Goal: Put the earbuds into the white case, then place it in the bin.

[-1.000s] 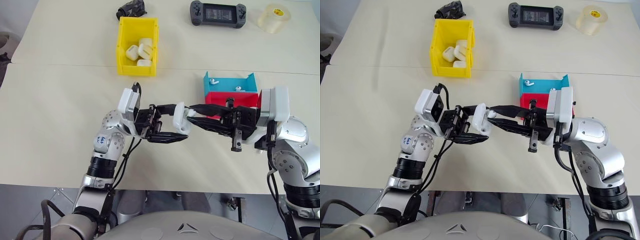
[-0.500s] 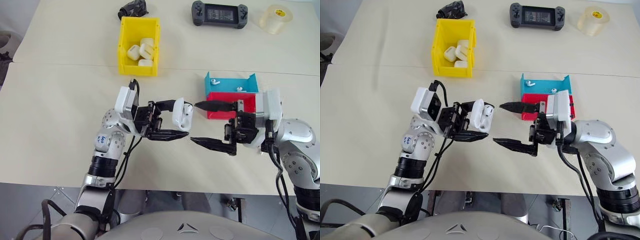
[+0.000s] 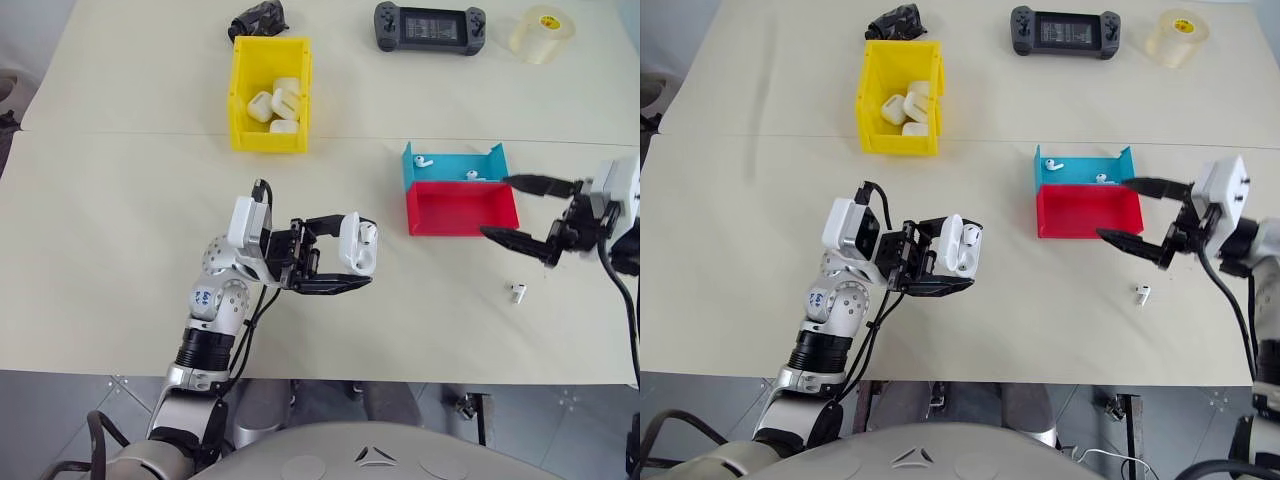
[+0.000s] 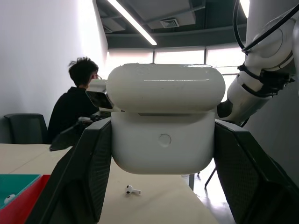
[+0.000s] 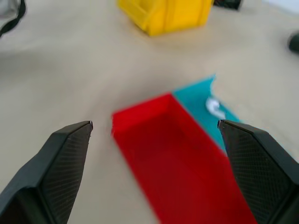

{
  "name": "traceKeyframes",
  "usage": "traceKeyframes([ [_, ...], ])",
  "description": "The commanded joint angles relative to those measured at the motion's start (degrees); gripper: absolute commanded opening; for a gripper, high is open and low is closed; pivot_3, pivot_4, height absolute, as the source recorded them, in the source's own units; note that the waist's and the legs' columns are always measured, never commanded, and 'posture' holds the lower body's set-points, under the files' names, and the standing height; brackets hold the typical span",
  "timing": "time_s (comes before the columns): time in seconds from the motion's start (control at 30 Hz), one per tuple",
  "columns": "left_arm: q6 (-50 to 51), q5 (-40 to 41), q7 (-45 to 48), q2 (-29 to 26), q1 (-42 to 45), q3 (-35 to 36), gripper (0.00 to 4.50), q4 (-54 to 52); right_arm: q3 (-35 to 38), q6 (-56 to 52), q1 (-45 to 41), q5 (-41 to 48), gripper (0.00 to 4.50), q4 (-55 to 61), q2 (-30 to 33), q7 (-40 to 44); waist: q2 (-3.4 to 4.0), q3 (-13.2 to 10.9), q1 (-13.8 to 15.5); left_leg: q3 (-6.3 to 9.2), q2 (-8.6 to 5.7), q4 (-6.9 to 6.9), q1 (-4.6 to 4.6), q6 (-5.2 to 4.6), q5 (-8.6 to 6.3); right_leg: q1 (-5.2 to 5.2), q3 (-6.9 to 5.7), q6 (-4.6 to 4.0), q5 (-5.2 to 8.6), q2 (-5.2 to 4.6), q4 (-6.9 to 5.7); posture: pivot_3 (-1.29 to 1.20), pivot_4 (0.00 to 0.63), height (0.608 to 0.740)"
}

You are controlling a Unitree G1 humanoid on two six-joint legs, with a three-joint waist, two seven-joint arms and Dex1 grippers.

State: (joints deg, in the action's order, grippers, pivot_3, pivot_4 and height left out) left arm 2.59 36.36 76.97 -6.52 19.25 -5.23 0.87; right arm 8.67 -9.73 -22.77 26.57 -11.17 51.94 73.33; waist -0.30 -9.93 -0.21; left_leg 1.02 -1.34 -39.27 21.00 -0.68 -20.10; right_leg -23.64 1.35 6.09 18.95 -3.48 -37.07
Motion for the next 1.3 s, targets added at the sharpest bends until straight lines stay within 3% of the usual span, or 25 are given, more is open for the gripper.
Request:
traceKeyframes([
  [0.03, -1.57, -0.04, -1.28, 0.33, -0.63, -0.25, 2.81, -2.62, -7.48, -1.21, -11.98, -9.51, 4.49, -6.53, 2.37, 0.64, 0.07, 0.0, -0.09, -0.04, -0.01, 0.0, 0.01, 0.0, 0.0, -0.02, 0.05, 0.0, 0.0, -0.01, 0.01, 0.0, 0.15, 0.74],
  [0.1, -1.94, -0.13, -1.78, 0.48, -0.71, -0.54, 2.81, -2.68, -10.31, -0.21, -16.92, -13.04, 4.49, -10.83, 2.45, 1.59, 0.07, 0.0, 0.2, 0.02, -0.01, 0.02, 0.04, 0.0, 0.0, -0.09, 0.01, -0.01, 0.0, -0.01, 0.01, 0.0, 0.15, 0.74],
  [0.23, -3.04, -0.47, -2.85, 0.96, -1.79, -1.14, 2.81, -3.42, -20.07, -0.51, -35.75, -24.75, 4.49, -27.86, -0.67, 2.42, 0.12, -0.03, 0.09, -0.01, -0.07, 0.03, 0.22, -0.06, -0.07, -0.19, -0.05, -0.01, 0.0, -0.09, 0.13, 0.0, 0.15, 0.74],
  [0.43, -4.15, -0.84, -3.96, 1.51, -2.53, -2.12, 2.81, -3.88, -27.58, -1.8, -49.93, -36.09, 4.49, -47.16, -6.22, -0.47, 0.12, -0.03, 0.15, 0.05, -0.09, 0.13, 0.31, -0.05, -0.09, -0.32, -0.18, -0.01, 0.01, -0.15, 0.16, 0.0, 0.15, 0.74],
  [0.67, -5.57, -1.02, -4.97, 1.82, -2.79, -2.54, 2.81, -3.58, -30.0, -1.73, -54.04, -41.78, 4.49, -54.61, -9.52, 0.39, 0.12, -0.03, -0.02, 0.03, -0.12, 0.03, 0.36, -0.04, -0.08, -0.33, -0.2, -0.01, 0.0, -0.18, 0.09, 0.0, 0.15, 0.74],
  [1.3, -6.92, -0.9, -5.39, 2.57, -1.5, -3.06, 2.81, -2.12, -30.54, -2.57, -53.72, -47.23, 4.49, -56.73, -12.11, 0.84, 0.13, -0.03, -0.03, 0.02, -0.12, 0.03, 0.36, -0.02, -0.07, -0.37, -0.21, -0.01, 0.0, -0.17, 0.02, 0.0, 0.15, 0.74],
])
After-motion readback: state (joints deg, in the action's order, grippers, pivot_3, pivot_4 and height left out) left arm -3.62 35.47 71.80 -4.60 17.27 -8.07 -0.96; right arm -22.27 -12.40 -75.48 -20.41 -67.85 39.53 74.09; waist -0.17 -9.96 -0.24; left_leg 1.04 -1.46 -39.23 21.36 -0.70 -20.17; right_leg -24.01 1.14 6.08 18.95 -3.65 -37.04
